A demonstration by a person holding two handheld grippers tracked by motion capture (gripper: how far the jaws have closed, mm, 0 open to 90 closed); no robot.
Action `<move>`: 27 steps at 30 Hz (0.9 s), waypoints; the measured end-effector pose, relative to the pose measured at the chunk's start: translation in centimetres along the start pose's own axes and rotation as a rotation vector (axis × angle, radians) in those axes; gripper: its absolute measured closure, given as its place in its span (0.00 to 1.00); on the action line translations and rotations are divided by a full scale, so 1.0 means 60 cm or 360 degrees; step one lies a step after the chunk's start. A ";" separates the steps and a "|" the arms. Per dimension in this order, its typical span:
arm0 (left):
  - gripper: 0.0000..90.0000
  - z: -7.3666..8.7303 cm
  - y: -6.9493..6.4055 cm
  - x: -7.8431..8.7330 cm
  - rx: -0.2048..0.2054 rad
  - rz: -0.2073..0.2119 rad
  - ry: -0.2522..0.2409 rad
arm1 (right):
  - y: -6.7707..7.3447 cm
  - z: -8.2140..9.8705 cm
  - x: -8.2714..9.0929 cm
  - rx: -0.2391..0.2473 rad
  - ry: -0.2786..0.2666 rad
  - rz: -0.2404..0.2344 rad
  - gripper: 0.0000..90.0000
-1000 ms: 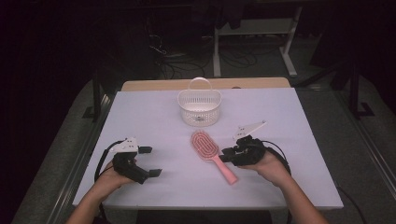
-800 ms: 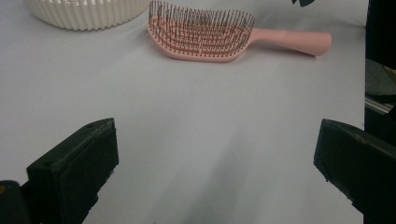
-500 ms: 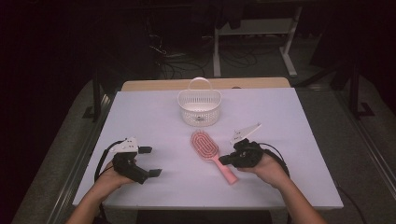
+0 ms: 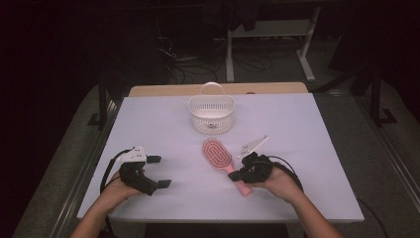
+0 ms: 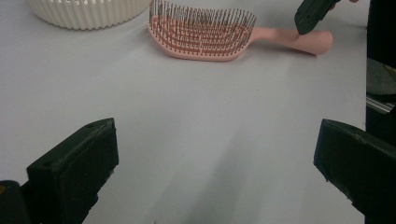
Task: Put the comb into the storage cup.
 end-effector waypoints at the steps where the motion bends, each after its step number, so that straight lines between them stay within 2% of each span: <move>1: 0.00 0.000 0.000 0.000 0.0000 0.0000 0.0000 | 0.001 0.001 -0.002 0.0004 0.0008 -0.0004 0.99; 21: 0.00 0.001 0.000 -0.001 0.0006 0.0002 0.0006 | 0.009 0.015 -0.021 0.0042 0.0099 -0.0025 0.99; 27: 0.00 0.001 0.001 -0.001 0.0006 0.0001 0.0005 | 0.008 0.019 -0.025 0.0050 0.0128 -0.0010 0.99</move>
Point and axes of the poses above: each handheld gripper's, and its own axes: x roughly backward along the jaws, z roughly out of its underside, y roughly to its left, the point moved 9 cm from there along -x, roughly forward along the jaws, and after that the axes turned 5 degrees about -y, right-handed, at the moved point
